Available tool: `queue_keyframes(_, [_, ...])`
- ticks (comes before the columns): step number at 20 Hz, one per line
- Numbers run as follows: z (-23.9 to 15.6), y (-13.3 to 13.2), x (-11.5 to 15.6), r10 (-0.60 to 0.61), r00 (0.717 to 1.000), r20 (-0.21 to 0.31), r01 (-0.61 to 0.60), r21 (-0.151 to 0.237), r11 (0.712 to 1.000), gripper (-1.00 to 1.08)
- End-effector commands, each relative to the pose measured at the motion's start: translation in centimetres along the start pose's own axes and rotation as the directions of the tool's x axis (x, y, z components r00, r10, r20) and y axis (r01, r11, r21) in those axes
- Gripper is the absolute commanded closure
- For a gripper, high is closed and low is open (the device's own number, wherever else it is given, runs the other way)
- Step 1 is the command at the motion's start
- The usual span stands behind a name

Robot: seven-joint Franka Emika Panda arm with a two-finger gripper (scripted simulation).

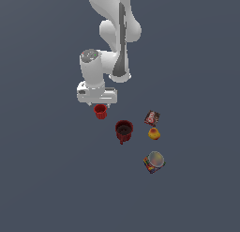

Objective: Pick up a designated object from a clutter of objects.

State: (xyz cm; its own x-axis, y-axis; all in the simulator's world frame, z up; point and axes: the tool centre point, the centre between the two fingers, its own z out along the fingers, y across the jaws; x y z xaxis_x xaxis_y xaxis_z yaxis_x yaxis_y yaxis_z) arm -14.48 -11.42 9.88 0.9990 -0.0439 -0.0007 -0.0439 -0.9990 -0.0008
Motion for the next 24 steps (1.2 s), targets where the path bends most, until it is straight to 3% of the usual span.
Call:
queue_keyframes(1, [0.1, 0.1, -0.2, -0.001, 1.0, -0.001, 0.001, 0.0, 1.0, -0.92])
queue_keyframes(24, [5.1, 0.1, -0.2, 0.0, 1.0, -0.001, 0.0, -0.001, 1.0, -0.92])
